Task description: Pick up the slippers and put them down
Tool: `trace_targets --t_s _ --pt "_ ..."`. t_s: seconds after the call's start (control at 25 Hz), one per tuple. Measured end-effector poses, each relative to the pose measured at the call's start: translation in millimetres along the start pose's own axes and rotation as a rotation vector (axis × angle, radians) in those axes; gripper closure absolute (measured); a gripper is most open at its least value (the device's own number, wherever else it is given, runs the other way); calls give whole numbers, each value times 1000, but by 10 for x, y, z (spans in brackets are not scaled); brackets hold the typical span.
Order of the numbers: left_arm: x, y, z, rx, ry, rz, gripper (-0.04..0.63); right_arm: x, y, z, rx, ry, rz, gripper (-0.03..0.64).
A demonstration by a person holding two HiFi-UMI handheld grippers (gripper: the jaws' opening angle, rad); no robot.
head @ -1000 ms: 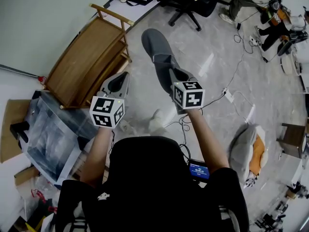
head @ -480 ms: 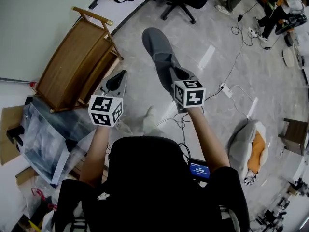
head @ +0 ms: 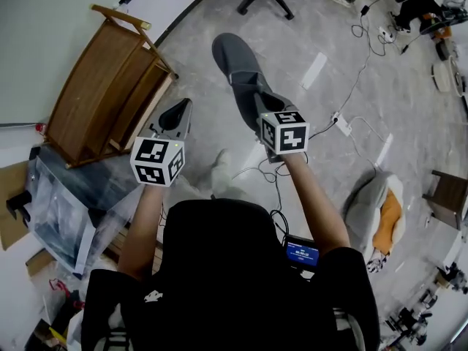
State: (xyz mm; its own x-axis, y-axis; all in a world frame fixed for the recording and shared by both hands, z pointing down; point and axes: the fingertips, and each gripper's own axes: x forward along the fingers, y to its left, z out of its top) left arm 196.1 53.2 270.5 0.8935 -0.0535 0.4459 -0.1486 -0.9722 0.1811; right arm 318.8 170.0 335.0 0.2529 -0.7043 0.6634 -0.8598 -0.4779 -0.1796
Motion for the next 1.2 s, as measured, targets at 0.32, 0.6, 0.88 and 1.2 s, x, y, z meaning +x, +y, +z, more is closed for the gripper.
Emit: trace_targets --t_s 0.32,0.6,0.88,1.2 --pt "218 -70 -103 11 36 -58 589 42 -90 -146 55 17 -21 604" --pt "371 107 -410 30 79 -92 589 313 8 -392 65 51 -31 604" --pt "606 336 -827 14 107 -107 589 717 70 -652 75 72 -39 604" --pt "1027 522 -1483 7 121 -103 589 1256 -95 -1122 87 78 -44 604"
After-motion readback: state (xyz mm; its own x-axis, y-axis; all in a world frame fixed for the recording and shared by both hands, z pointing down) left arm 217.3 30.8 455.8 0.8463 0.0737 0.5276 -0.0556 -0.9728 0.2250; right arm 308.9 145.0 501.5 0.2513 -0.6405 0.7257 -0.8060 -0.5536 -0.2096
